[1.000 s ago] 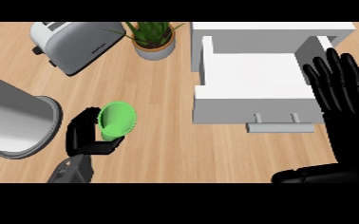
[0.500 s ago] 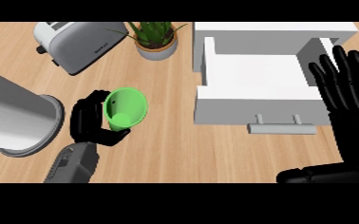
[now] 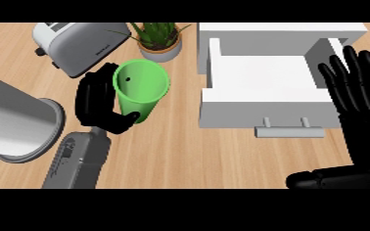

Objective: Pick up the cup, place it into the drawer and close the drawer

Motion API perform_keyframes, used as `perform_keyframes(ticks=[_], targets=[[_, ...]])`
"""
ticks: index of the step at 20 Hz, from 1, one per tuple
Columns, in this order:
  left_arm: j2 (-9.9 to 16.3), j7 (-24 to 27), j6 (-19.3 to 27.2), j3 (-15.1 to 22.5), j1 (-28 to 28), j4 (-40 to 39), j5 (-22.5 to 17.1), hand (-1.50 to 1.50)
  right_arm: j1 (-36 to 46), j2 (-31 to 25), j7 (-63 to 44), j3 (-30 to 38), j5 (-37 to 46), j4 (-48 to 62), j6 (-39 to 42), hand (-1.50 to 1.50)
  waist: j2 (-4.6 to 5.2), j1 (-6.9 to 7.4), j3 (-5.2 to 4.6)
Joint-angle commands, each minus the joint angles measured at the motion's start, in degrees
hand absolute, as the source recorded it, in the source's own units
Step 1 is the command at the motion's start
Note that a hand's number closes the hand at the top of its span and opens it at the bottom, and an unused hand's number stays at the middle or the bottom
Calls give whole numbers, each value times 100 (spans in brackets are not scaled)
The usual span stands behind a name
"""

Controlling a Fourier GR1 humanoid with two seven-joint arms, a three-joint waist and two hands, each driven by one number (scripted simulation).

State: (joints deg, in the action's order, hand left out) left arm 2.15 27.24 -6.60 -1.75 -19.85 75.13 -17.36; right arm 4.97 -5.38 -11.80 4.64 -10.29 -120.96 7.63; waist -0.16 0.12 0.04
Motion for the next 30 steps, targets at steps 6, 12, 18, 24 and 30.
perform_keyframes(ticks=[6,12,18,24,30], targets=[[-170,-1462,1026,295,-1010,882,221,150,-34,-107,20,203,-118,-16,75,-150,5,-26,-2],[-29,-2011,1611,206,-2282,392,523,150,200,105,451,-84,302,570,-24,-150,21,-35,-1],[-214,-1221,1651,287,-2915,-1030,527,150,-275,42,174,-72,99,-55,90,-150,25,-90,-3],[-100,-1577,1757,268,-3778,-1828,494,150,-209,184,91,-313,360,-168,-85,-150,33,-105,-4],[-215,-1412,2547,1012,-4162,-2496,-16,150,-287,-71,386,93,-48,198,303,-150,32,-149,-1]])
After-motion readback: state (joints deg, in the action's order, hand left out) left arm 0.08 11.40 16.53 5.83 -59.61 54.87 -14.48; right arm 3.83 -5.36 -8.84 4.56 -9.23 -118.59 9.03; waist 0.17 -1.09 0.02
